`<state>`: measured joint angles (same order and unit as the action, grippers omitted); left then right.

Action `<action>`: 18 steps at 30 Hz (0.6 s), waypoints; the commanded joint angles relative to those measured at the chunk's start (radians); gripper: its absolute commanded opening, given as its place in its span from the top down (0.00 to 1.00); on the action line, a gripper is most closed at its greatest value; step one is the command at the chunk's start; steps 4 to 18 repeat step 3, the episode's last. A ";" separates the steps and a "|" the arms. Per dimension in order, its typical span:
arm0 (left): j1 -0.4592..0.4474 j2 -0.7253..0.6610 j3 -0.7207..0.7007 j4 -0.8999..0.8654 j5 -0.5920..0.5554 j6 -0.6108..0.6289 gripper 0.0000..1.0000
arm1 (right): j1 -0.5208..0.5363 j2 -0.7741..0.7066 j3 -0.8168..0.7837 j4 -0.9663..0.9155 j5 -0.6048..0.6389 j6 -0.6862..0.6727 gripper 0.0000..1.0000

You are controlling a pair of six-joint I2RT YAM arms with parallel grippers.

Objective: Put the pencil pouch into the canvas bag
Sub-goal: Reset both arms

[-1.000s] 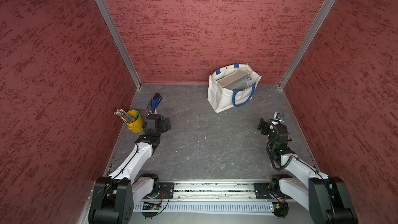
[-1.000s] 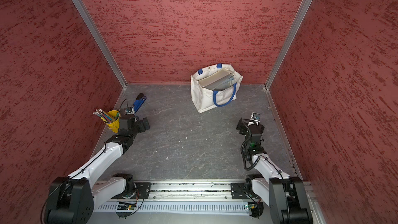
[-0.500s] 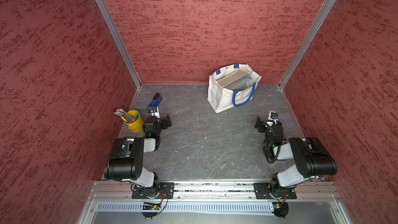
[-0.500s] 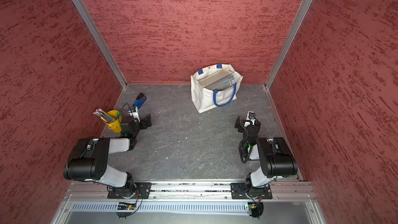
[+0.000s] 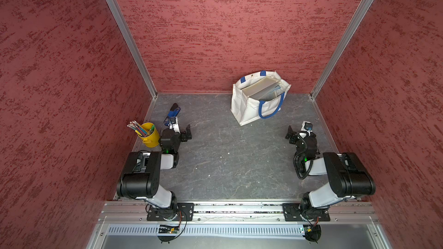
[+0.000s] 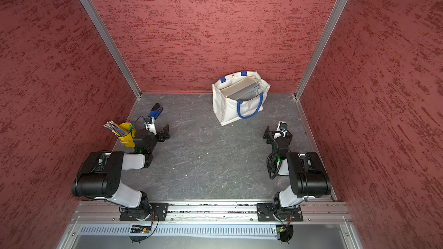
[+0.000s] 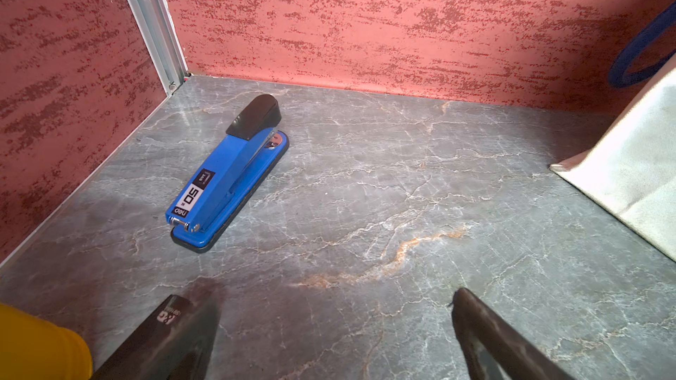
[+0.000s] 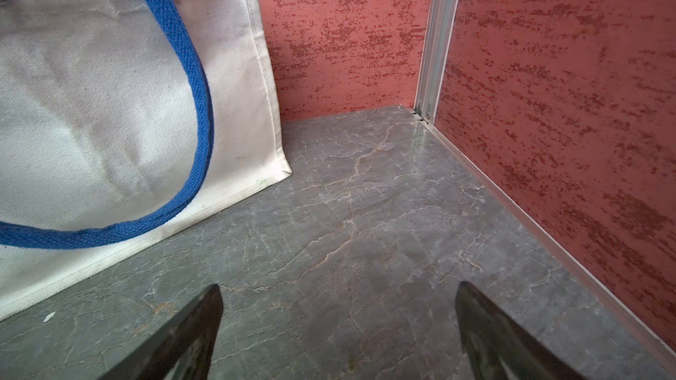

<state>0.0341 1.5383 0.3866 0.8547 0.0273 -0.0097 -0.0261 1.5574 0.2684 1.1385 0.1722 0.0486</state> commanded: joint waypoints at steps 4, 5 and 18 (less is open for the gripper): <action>0.000 -0.004 -0.003 0.029 0.014 0.013 0.01 | -0.008 -0.006 0.015 0.016 -0.007 0.003 0.01; 0.000 -0.004 -0.003 0.029 0.014 0.013 0.01 | -0.008 -0.006 0.015 0.016 -0.007 0.003 0.01; 0.000 -0.004 -0.003 0.029 0.014 0.013 0.01 | -0.008 -0.006 0.015 0.016 -0.007 0.003 0.01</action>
